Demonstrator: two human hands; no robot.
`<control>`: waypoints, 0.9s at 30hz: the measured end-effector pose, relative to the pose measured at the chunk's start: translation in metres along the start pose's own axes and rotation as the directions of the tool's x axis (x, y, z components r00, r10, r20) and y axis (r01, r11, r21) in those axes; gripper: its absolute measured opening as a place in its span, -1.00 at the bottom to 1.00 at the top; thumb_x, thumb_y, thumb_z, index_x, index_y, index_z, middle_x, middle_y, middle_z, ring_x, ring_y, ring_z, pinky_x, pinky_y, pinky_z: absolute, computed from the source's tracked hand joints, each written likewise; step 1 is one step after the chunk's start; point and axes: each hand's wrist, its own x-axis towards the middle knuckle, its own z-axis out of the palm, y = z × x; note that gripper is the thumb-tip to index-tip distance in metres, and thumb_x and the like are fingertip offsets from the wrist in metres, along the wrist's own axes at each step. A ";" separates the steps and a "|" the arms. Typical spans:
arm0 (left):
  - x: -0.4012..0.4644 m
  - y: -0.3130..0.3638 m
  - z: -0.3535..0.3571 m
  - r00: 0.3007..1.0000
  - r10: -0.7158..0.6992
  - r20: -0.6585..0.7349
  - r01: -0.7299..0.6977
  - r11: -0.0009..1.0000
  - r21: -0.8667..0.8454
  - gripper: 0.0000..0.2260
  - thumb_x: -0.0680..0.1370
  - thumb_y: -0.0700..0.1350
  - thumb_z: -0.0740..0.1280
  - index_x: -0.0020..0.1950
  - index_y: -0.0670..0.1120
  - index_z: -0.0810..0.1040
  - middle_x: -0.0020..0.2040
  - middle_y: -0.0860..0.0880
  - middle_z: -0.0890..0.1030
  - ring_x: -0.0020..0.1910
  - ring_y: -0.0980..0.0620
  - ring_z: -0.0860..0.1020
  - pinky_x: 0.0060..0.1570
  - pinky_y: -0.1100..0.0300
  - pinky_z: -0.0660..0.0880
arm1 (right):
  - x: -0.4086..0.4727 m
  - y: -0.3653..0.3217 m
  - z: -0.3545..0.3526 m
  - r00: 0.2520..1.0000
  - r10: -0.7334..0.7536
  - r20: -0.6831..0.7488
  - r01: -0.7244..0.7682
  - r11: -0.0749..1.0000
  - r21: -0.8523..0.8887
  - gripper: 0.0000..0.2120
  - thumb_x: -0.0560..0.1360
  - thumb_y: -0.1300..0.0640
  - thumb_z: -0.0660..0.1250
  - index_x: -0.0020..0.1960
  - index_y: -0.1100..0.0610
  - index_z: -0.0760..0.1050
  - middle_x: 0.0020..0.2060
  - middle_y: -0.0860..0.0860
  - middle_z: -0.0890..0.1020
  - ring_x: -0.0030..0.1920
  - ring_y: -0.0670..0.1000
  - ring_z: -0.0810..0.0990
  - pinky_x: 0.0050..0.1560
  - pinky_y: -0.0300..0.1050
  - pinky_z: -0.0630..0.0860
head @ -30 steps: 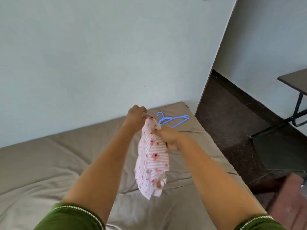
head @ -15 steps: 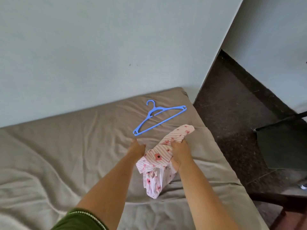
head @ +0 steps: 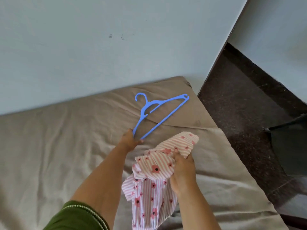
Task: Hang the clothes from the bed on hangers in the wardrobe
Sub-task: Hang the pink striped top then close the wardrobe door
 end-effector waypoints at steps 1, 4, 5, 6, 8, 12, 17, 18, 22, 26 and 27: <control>-0.009 -0.001 0.006 0.999 0.035 0.014 -0.034 0.996 -0.086 -0.61 0.48 0.00 0.47 0.16 -0.18 0.44 0.03 -0.14 0.51 0.09 -0.10 0.50 0.02 0.12 0.37 | 0.002 -0.001 -0.009 1.000 0.012 -0.029 -0.012 1.000 0.006 -0.71 0.60 0.36 0.16 0.27 0.19 0.46 -0.03 0.11 0.66 -0.15 0.01 0.68 -0.15 -0.08 0.64; -0.056 -0.008 -0.008 0.995 0.075 -0.061 -0.088 0.965 -0.248 -0.90 0.60 -0.11 0.30 -0.05 -0.12 0.45 -0.16 -0.14 0.51 -0.09 -0.13 0.53 -0.15 0.12 0.32 | -0.017 -0.024 -0.016 0.994 0.104 -0.028 -0.102 0.993 0.064 -0.70 0.60 0.36 0.14 0.30 0.24 0.44 0.08 0.23 0.62 -0.09 0.13 0.65 -0.11 0.00 0.62; -0.087 -0.007 -0.041 0.992 0.096 -0.078 -0.112 0.966 -0.232 -0.91 0.62 -0.09 0.25 -0.03 -0.09 0.44 -0.16 -0.16 0.53 -0.10 -0.19 0.55 -0.15 0.08 0.36 | -0.045 -0.050 -0.008 0.992 0.123 -0.002 -0.123 0.989 0.078 -0.71 0.60 0.36 0.14 0.30 0.25 0.45 0.10 0.25 0.62 -0.06 0.17 0.64 -0.06 0.05 0.61; -0.105 -0.018 -0.044 0.995 0.077 -0.057 -0.088 0.971 -0.220 -0.93 0.62 -0.05 0.22 0.00 -0.02 0.42 -0.15 -0.18 0.56 -0.11 -0.24 0.58 -0.15 0.02 0.44 | -0.051 -0.056 -0.008 0.989 0.146 -0.004 -0.145 0.986 0.079 -0.70 0.60 0.36 0.14 0.30 0.25 0.45 0.11 0.25 0.61 -0.04 0.19 0.62 -0.03 0.08 0.59; -0.159 -0.028 -0.082 0.993 0.045 -0.109 -0.071 0.965 -0.251 -0.92 0.61 0.03 0.17 -0.01 0.06 0.31 -0.17 -0.12 0.61 -0.23 -0.21 0.63 -0.20 -0.06 0.56 | -0.093 -0.084 0.001 0.985 0.172 0.024 -0.173 0.983 0.069 -0.73 0.61 0.36 0.13 0.26 0.27 0.46 0.04 0.24 0.62 -0.07 0.17 0.61 -0.09 0.06 0.60; -0.252 -0.012 -0.142 0.952 0.023 -0.306 -0.097 0.968 -0.231 -0.98 0.65 -0.02 0.14 0.06 0.06 0.34 -0.16 -0.03 0.64 -0.24 -0.11 0.64 -0.20 0.09 0.50 | -0.166 -0.122 0.038 0.951 0.289 0.110 -0.298 0.951 0.080 -0.74 0.61 0.37 0.05 0.08 0.35 0.51 -0.31 0.18 0.67 -0.34 0.09 0.67 -0.42 -0.05 0.62; -0.367 0.026 -0.205 0.893 0.060 -0.446 -0.135 0.981 -0.140 -0.82 0.65 0.05 0.12 0.14 -0.01 0.42 -0.08 -0.03 0.63 -0.04 -0.22 0.60 -0.16 0.07 0.44 | -0.268 -0.150 0.074 0.951 0.211 0.228 -0.226 0.973 0.043 -0.71 0.58 0.39 0.06 0.18 0.31 0.50 0.06 0.23 0.62 -0.03 0.18 0.63 0.00 0.12 0.59; -0.378 0.031 -0.215 0.879 0.052 -0.474 -0.129 0.983 -0.131 -0.84 0.65 0.04 0.13 0.07 -0.01 0.42 -0.08 -0.01 0.64 -0.04 -0.22 0.60 -0.17 0.07 0.44 | -0.280 -0.160 0.080 0.949 0.182 0.258 -0.212 0.973 0.094 -0.71 0.58 0.40 0.06 0.15 0.28 0.51 0.01 0.21 0.62 -0.10 0.14 0.63 -0.08 0.06 0.61; -0.437 0.027 -0.246 0.796 0.077 -0.600 -0.122 0.992 -0.034 -0.78 0.65 0.07 0.13 -0.09 -0.03 0.36 -0.24 -0.05 0.59 -0.19 -0.25 0.54 -0.33 0.08 0.37 | -0.334 -0.200 0.089 0.920 0.151 0.363 -0.201 0.974 0.103 -0.71 0.55 0.43 0.06 -0.01 0.23 0.53 -0.15 0.12 0.62 -0.23 0.04 0.62 -0.18 0.00 0.60; -0.482 0.018 -0.263 0.728 0.080 -0.680 -0.171 0.983 -0.067 -0.79 0.65 0.03 0.13 -0.15 0.02 0.28 -0.36 -0.02 0.52 -0.31 -0.19 0.49 -0.34 0.06 0.41 | -0.378 -0.217 0.101 0.840 0.152 0.521 -0.233 0.968 0.094 -0.63 0.50 0.43 0.01 0.22 0.39 0.46 0.17 0.27 0.57 0.12 0.19 0.60 0.03 0.13 0.57; -0.489 0.016 -0.266 0.705 0.072 -0.705 -0.190 0.978 -0.090 -0.79 0.65 0.04 0.13 -0.15 0.02 0.29 -0.36 -0.02 0.53 -0.30 -0.19 0.50 -0.34 0.07 0.39 | -0.388 -0.216 0.103 0.830 0.157 0.536 -0.241 0.966 0.090 -0.61 0.50 0.42 0.01 0.25 0.40 0.44 0.16 0.29 0.56 0.12 0.23 0.58 0.01 0.16 0.55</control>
